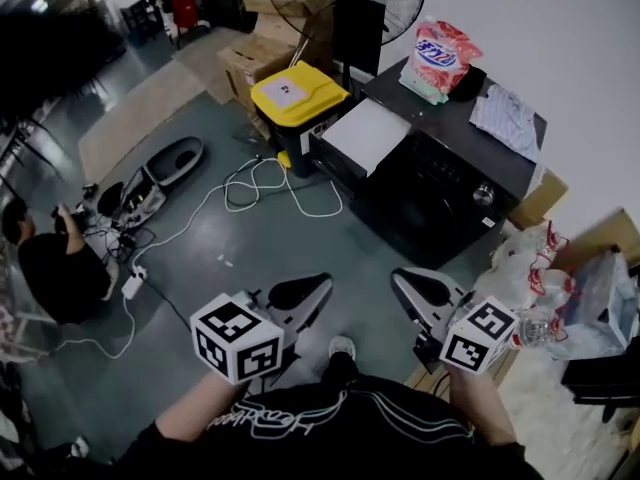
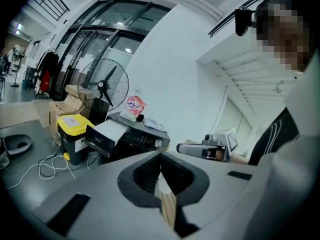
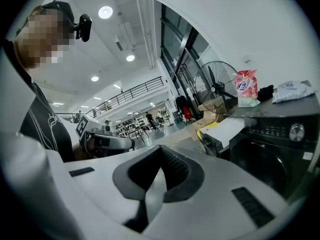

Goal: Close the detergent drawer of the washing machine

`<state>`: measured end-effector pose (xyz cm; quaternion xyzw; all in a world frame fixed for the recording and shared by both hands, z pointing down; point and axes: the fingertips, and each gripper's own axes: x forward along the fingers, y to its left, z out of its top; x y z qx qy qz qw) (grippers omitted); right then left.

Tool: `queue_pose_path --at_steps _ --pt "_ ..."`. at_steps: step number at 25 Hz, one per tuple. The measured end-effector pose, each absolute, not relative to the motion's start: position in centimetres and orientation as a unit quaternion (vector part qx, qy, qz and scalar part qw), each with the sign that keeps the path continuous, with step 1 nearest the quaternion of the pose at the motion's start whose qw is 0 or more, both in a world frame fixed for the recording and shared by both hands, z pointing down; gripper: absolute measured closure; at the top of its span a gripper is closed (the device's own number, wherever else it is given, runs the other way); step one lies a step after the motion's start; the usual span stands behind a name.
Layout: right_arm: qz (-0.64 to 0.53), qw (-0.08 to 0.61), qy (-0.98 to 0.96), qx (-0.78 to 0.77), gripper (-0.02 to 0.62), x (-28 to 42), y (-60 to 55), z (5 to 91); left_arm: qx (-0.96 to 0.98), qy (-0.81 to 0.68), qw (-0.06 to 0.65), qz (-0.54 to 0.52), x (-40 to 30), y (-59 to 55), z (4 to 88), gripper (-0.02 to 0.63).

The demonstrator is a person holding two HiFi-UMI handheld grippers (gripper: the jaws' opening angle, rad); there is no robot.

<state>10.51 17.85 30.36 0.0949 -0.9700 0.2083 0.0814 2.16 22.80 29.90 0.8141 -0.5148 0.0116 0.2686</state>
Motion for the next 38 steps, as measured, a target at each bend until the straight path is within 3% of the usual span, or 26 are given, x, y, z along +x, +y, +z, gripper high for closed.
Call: queue_pose_path --at_steps 12,38 --pt "0.207 0.097 -0.970 0.087 0.569 7.2 6.5 32.3 0.794 -0.540 0.276 0.031 -1.6 11.4 33.0 0.583" --pt "0.293 0.084 -0.926 0.224 0.569 2.1 -5.6 36.5 0.782 -0.523 0.316 0.123 -13.6 -3.3 45.1 0.583"
